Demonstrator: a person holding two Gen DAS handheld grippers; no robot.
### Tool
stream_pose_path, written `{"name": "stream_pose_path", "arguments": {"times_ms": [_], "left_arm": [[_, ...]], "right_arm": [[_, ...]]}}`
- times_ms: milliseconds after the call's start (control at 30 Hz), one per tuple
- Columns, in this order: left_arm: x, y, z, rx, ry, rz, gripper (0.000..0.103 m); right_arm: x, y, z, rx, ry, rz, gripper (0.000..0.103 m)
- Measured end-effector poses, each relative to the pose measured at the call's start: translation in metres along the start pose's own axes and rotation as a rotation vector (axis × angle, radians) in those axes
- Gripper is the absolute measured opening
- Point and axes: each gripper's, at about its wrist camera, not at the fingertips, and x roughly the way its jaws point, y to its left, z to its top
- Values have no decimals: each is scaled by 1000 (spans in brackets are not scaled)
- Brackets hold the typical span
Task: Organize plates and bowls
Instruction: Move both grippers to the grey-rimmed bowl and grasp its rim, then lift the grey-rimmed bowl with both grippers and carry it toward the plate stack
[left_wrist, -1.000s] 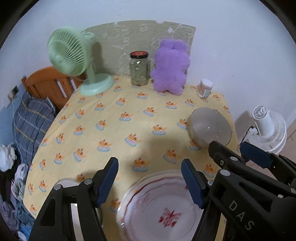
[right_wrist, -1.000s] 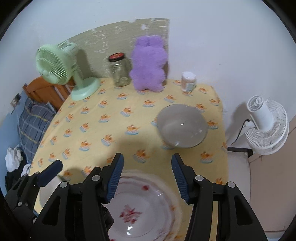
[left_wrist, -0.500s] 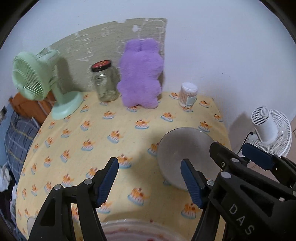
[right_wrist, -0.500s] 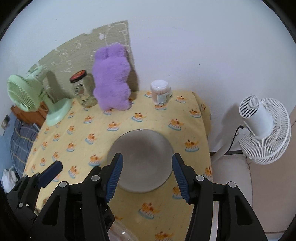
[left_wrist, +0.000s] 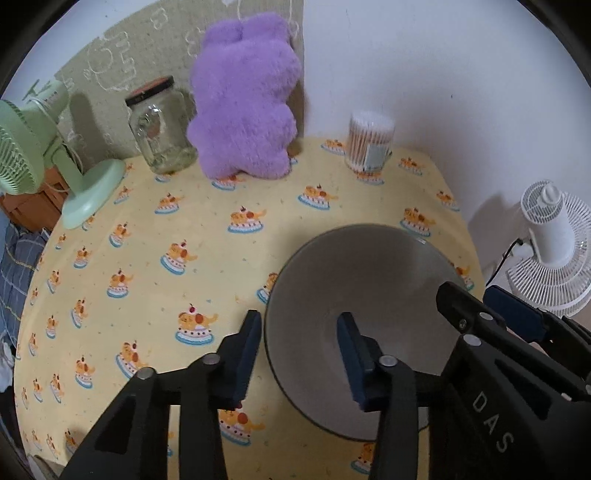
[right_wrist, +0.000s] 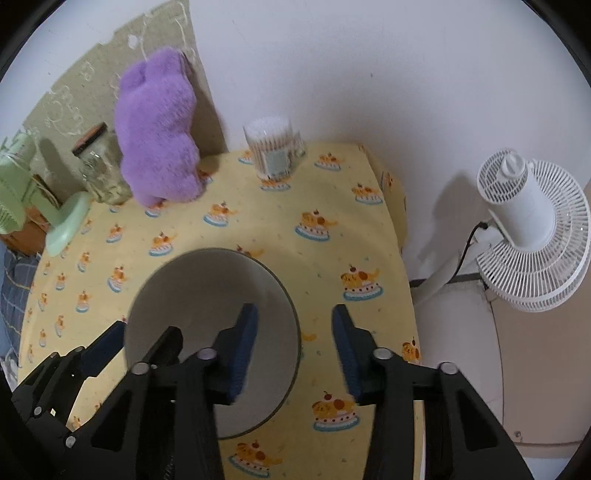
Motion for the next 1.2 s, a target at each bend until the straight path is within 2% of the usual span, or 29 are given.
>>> {"name": "stream_pose_path", "arguments": {"times_ms": [167, 200, 300, 700, 1200], "left_arm": [[11, 1, -1, 1, 22, 13, 32], [12, 1, 0, 0, 26, 17, 29], [12, 1, 0, 6, 34, 26, 25], [5, 3, -4, 8, 56, 11, 25], [-40, 10, -39, 42, 57, 11, 25]], "right_arm": [[13, 1, -1, 6, 37, 31, 21], [16, 2, 0, 6, 45, 40, 20], [17, 3, 1, 9, 42, 36, 20], [7, 5, -4, 7, 60, 28, 20], [-40, 12, -41, 16, 71, 21, 20]]}}
